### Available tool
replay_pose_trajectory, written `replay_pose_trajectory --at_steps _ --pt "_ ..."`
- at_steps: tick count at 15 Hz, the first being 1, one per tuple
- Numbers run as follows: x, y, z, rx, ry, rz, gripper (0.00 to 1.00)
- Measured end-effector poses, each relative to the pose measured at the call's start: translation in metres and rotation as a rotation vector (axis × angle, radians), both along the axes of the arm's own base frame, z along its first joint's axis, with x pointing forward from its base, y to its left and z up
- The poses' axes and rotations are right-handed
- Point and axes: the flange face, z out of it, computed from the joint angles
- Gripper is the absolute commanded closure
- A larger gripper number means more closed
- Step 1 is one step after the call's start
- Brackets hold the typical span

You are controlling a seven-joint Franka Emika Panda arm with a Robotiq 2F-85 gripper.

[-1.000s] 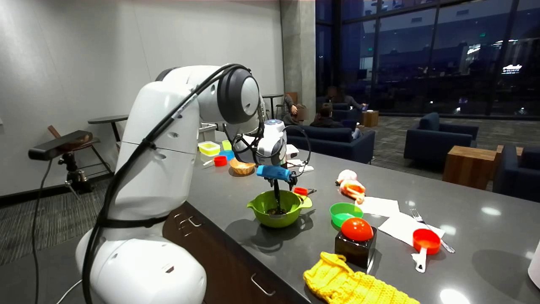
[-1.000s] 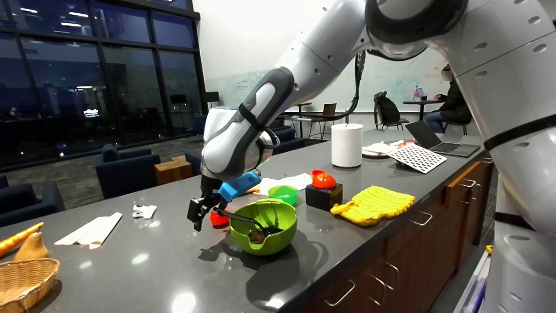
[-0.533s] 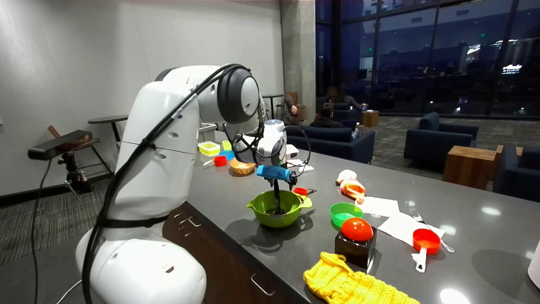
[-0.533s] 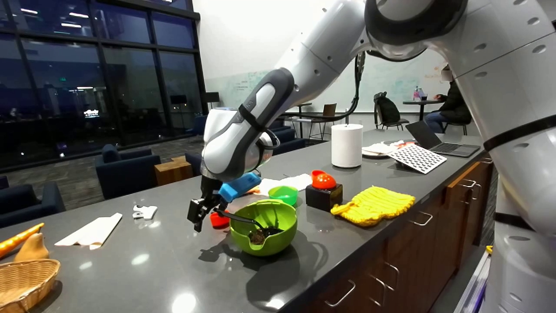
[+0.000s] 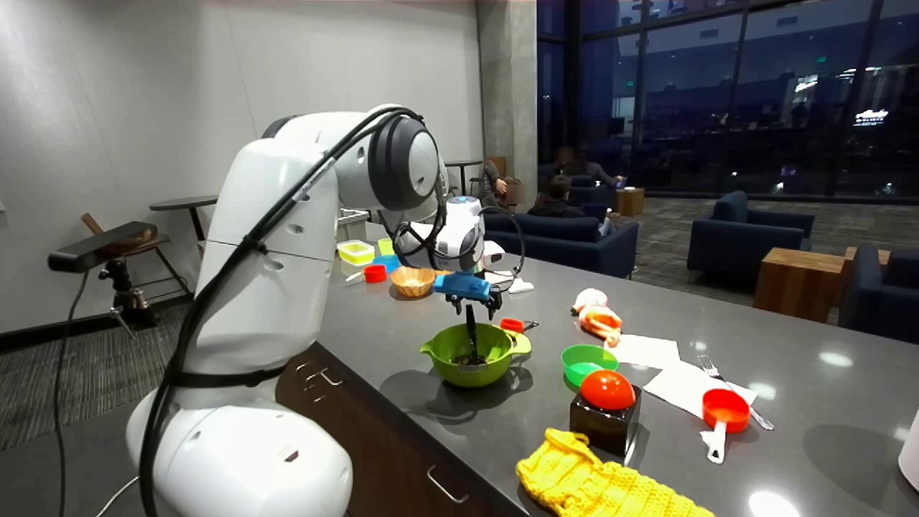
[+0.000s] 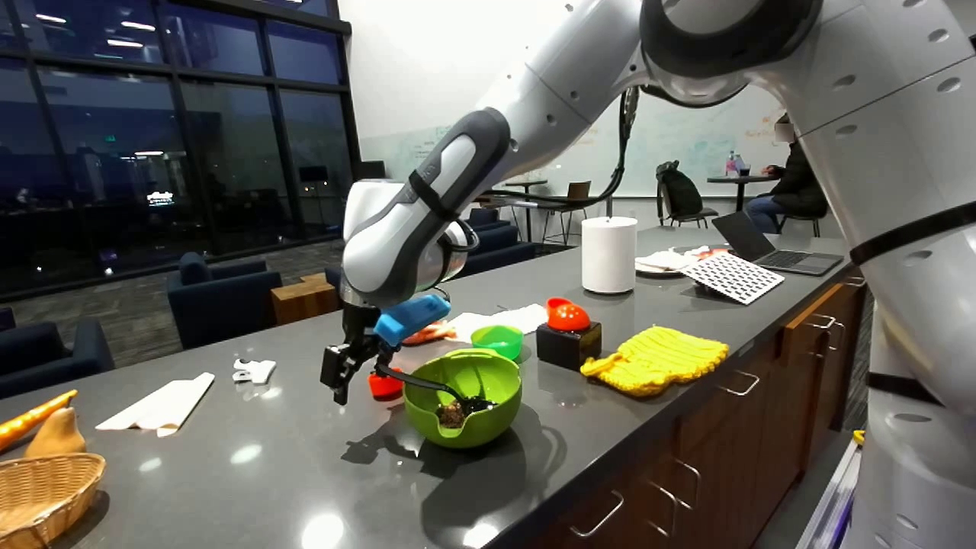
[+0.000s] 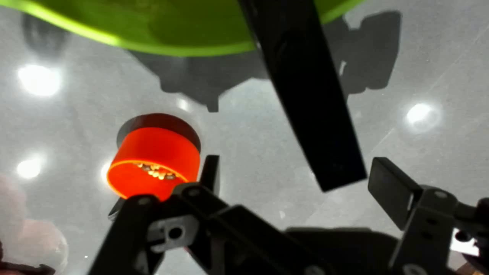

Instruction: Use the spoon to mix the contents of the green bowl

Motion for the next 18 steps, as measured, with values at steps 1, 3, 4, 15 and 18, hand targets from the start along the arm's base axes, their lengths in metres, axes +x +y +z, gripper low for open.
replay_pose_trajectory --at_steps 1,3,4,15,18 --pt "0.000 0.003 0.002 -0.005 0.006 0.006 0.00" --pt "-0.002 0.006 0.002 -0.021 0.021 0.016 0.00" --pt "-0.003 0.006 0.002 -0.033 0.030 0.021 0.00" --pt "-0.018 0.003 0.014 -0.165 0.120 0.075 0.00" --pt "-0.022 0.003 0.017 -0.171 0.127 0.076 0.00"
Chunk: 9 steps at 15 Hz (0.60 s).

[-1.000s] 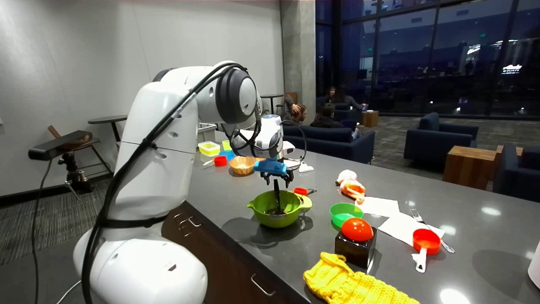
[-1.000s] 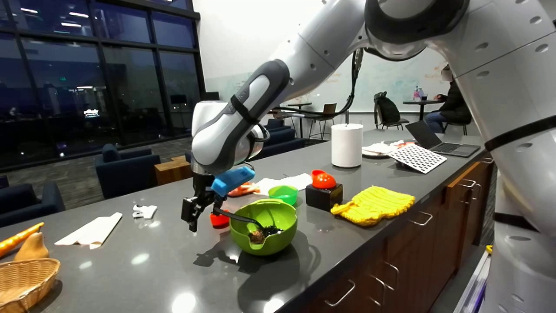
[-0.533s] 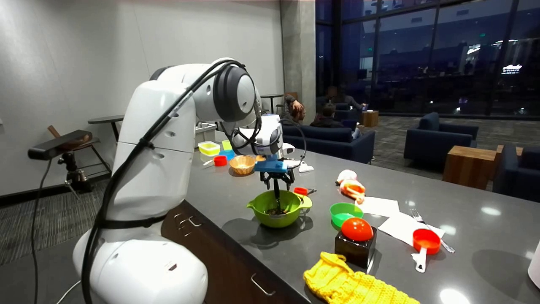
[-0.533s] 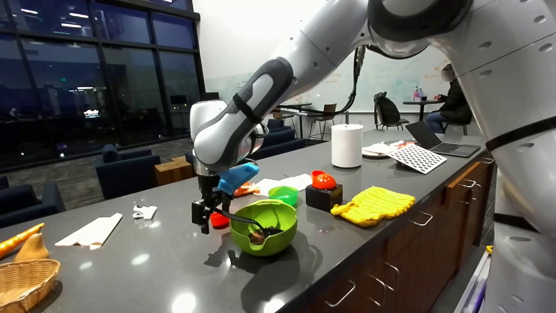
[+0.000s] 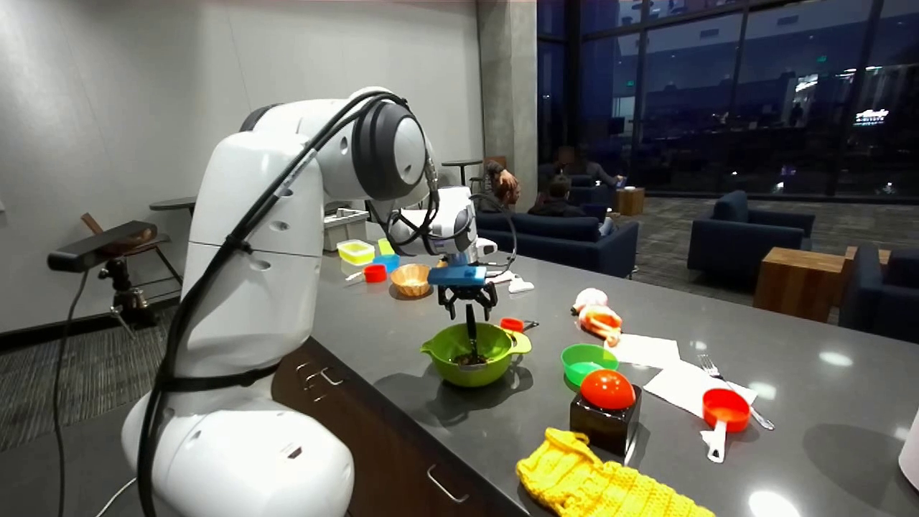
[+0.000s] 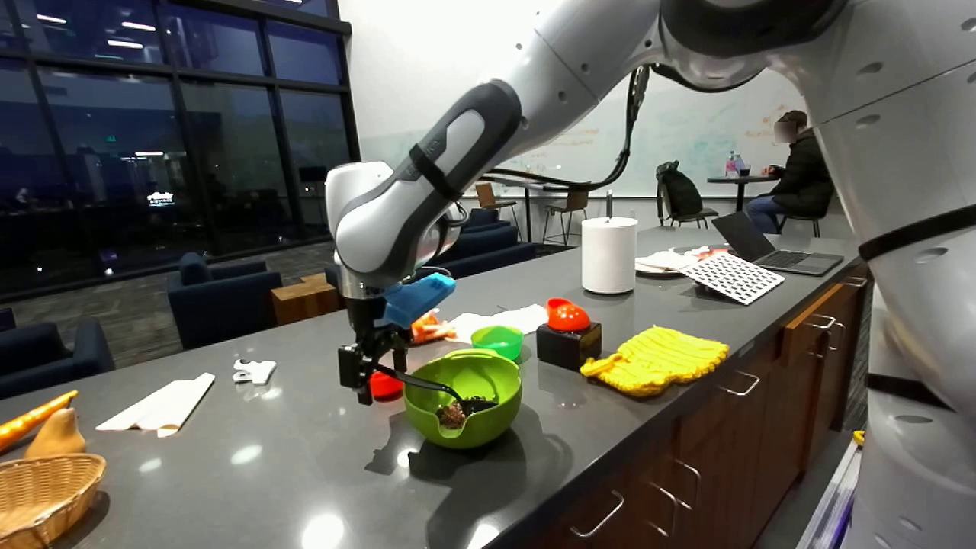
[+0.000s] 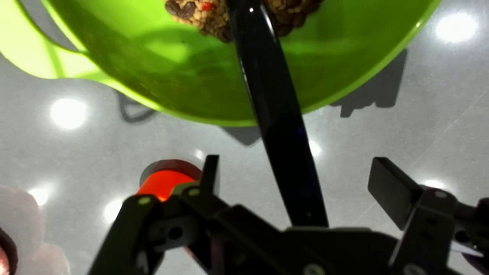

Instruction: Use the spoon to mix the contents of the green bowl

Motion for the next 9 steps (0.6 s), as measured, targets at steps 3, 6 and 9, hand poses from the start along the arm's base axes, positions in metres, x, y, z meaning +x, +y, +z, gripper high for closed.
replay_pose_trajectory --at_steps 3,6,9 --pt "-0.0031 -0.0010 -0.0015 -0.004 0.006 0.001 0.26" --pt "-0.0056 -0.0020 -0.0052 -0.007 0.013 0.001 0.46" --pt "-0.0073 -0.0035 -0.0085 -0.010 0.019 0.001 0.71"
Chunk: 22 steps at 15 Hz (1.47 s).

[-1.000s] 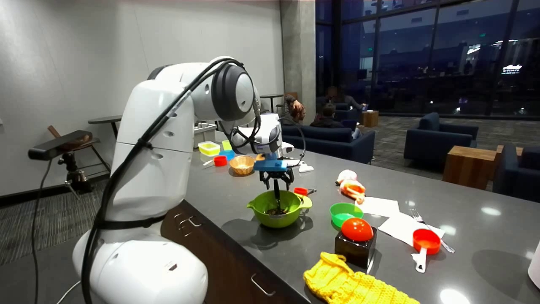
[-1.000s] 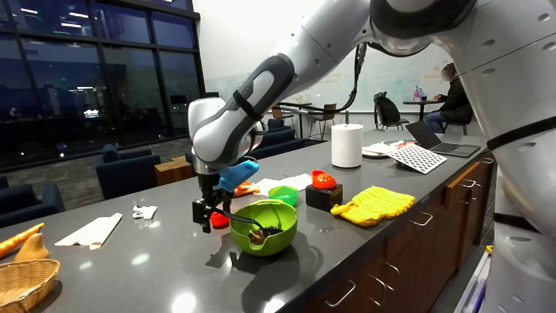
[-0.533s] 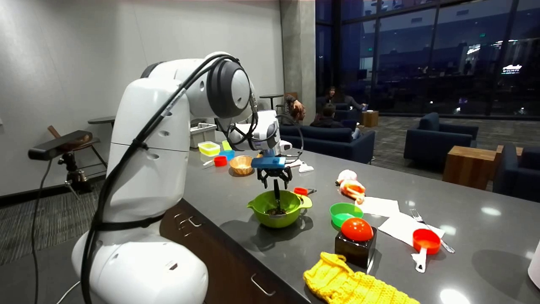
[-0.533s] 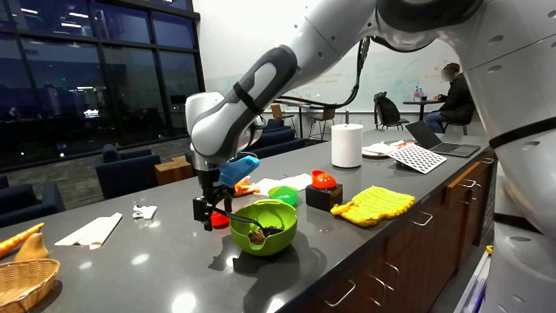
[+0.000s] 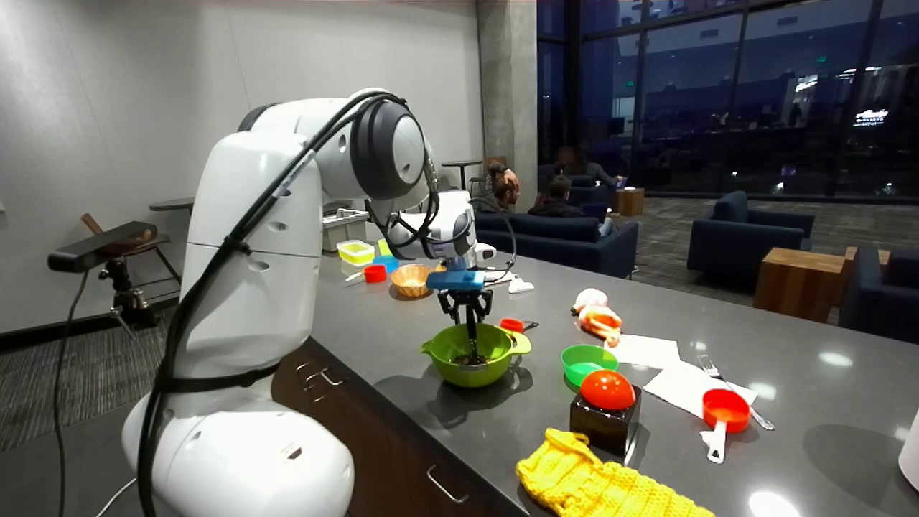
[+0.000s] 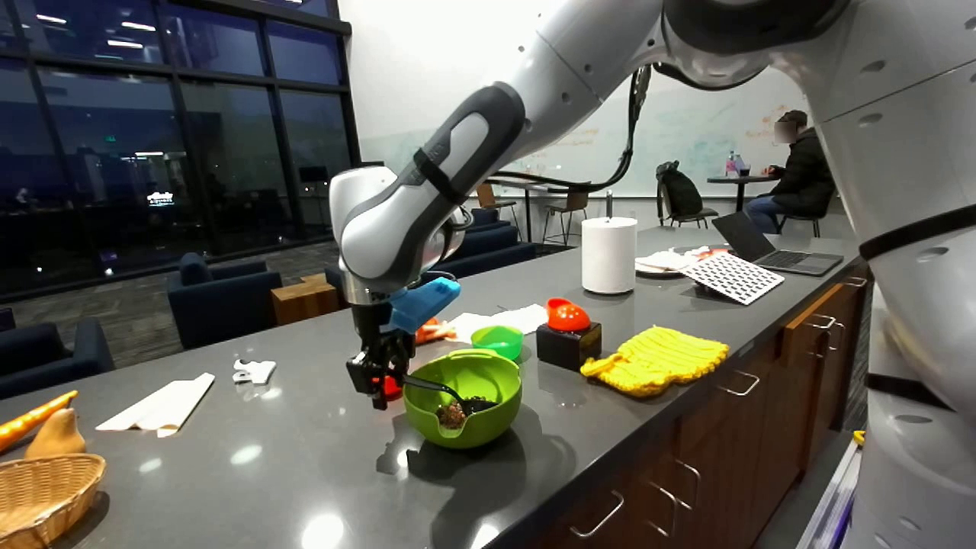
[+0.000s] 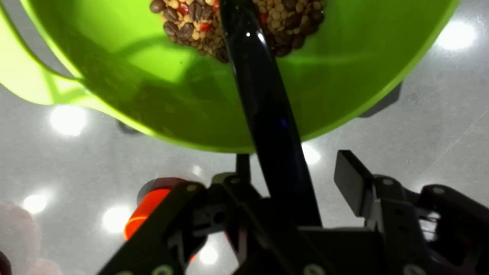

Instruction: Use the spoon to mix the contents of the green bowl

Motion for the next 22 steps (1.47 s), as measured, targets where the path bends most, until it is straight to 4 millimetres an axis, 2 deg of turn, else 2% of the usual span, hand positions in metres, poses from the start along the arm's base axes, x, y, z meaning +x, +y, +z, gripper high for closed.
replay_pose_trajectory --at_steps 4,13,22 --pt "-0.0010 -0.0013 -0.0023 -0.002 0.004 -0.001 0.99" --pt "0.0004 -0.0002 -0.0008 0.008 -0.013 0.001 1.00" --pt "0.0076 0.0043 0.0049 0.132 -0.194 0.003 1.00"
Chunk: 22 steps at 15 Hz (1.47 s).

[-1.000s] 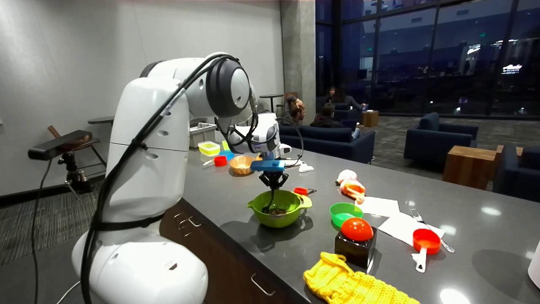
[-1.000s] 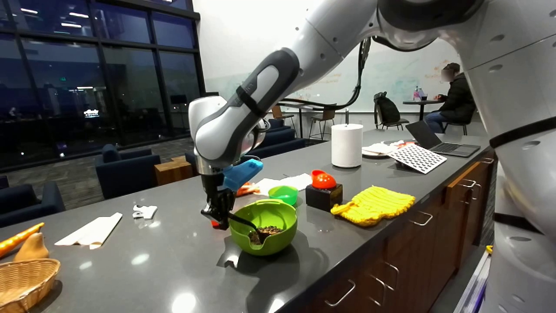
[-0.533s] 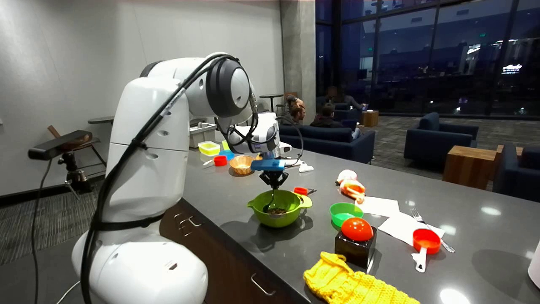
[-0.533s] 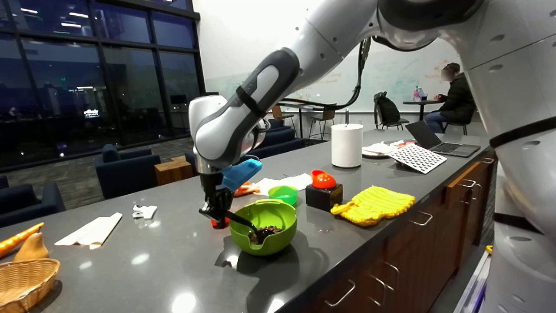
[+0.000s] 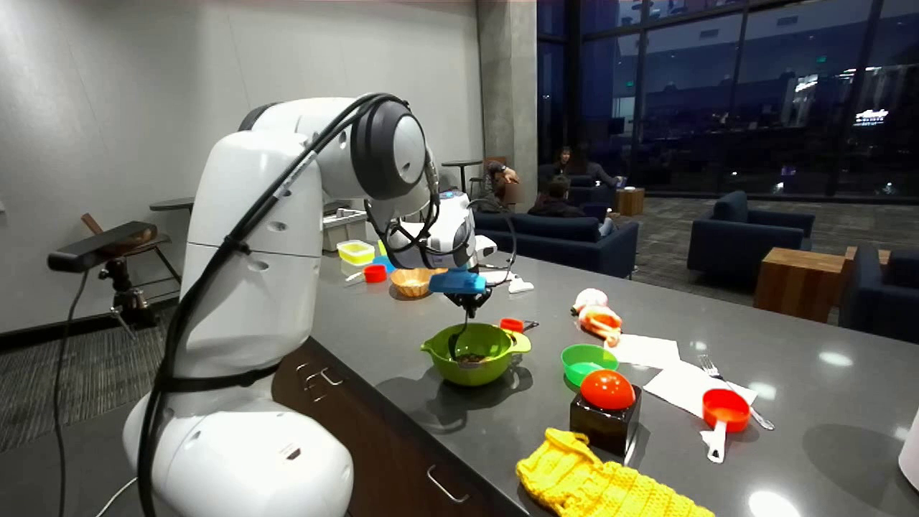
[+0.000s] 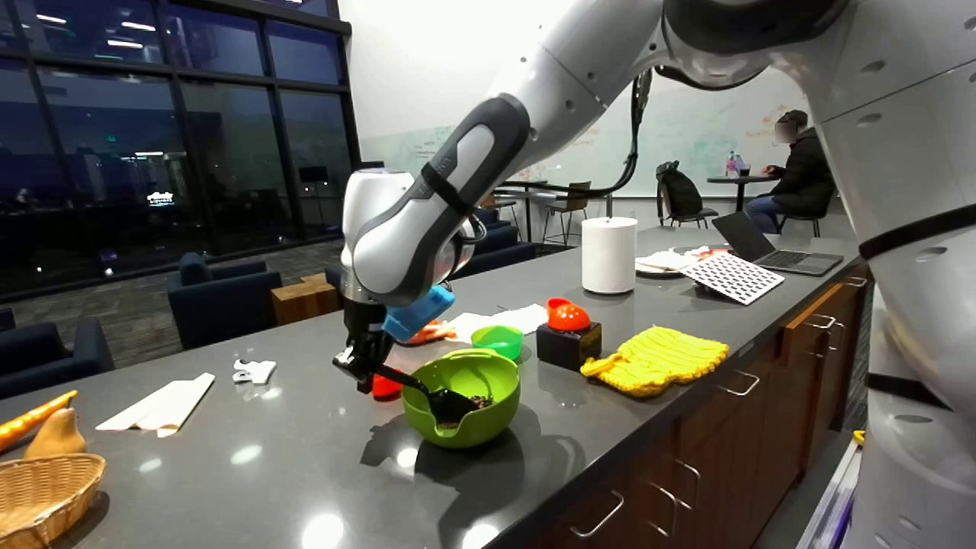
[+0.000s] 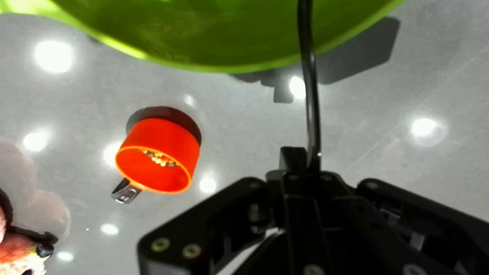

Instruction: Use the spoon to mix the contents of the green bowl

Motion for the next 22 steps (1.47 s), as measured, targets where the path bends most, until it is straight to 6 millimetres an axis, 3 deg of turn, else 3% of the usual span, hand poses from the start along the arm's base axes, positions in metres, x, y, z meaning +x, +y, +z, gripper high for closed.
replay_pose_trajectory --at_steps 7,13,18,22 --pt "-0.007 -0.012 -0.002 0.080 -0.140 -0.006 1.00" --pt "-0.014 -0.028 0.011 0.077 -0.214 0.005 1.00" --pt "-0.019 -0.045 0.022 0.070 -0.282 0.020 1.00" --pt "-0.030 -0.066 0.018 0.082 -0.320 0.009 1.00"
